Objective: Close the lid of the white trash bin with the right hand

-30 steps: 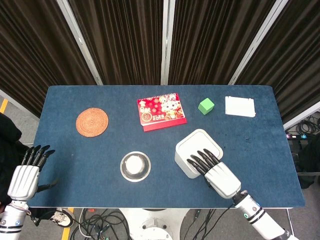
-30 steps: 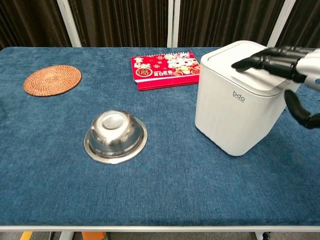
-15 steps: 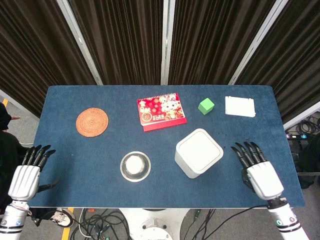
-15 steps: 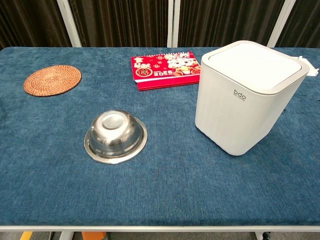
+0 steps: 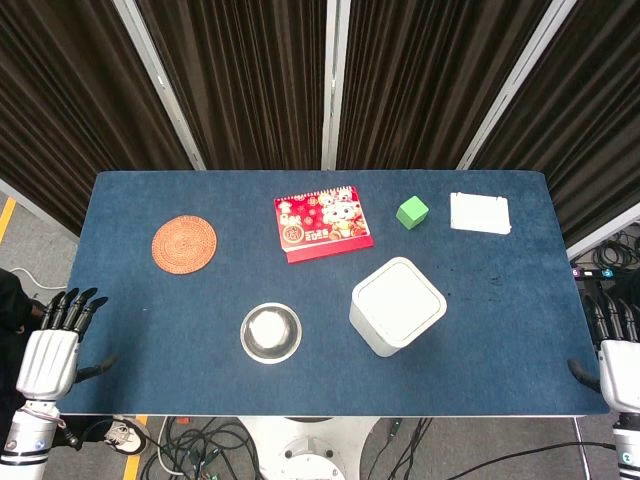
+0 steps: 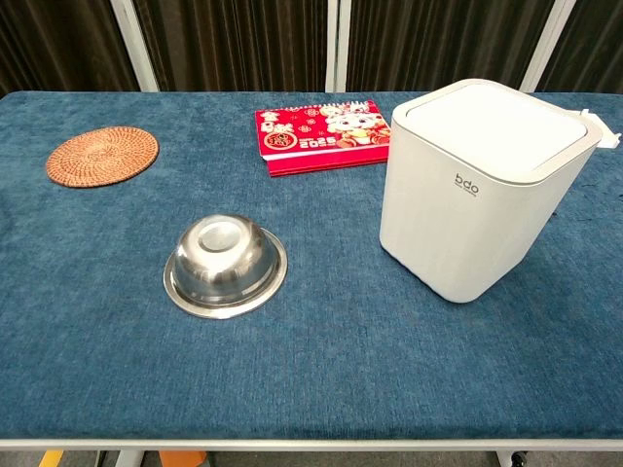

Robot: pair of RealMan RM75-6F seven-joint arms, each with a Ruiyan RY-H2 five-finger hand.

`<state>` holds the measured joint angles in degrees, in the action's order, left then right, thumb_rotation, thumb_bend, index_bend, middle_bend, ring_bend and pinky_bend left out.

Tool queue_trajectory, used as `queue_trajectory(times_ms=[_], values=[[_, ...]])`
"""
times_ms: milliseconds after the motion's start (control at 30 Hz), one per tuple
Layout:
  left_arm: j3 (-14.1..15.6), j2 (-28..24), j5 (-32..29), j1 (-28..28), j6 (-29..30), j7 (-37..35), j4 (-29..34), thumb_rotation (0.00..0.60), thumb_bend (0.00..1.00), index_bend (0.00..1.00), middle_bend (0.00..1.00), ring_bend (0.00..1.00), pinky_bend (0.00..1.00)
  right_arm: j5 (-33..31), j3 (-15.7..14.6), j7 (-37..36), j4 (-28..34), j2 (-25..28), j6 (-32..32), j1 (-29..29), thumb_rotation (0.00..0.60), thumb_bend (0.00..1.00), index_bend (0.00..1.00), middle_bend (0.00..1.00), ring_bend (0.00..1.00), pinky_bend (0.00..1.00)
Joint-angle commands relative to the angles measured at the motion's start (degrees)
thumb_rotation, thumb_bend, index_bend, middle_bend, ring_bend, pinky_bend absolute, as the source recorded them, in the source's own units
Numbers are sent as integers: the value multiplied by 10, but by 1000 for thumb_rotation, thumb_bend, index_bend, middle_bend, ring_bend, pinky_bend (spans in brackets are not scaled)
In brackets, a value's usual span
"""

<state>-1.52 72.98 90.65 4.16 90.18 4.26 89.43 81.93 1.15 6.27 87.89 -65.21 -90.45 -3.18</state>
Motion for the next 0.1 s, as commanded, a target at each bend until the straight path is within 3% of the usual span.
queue_trajectory(times_ms=[33, 100], values=[[-2, -2, -2, 0, -1, -1, 2, 600, 0, 186, 110, 43, 82, 27, 7, -15, -18, -13, -17, 2, 600, 66, 0, 0, 0, 0], [-2, -4, -3, 0, -1, -2, 2, 600, 0, 186, 110, 43, 82, 32, 7, -18, -21, -15, -17, 2, 600, 68, 0, 0, 0, 0]])
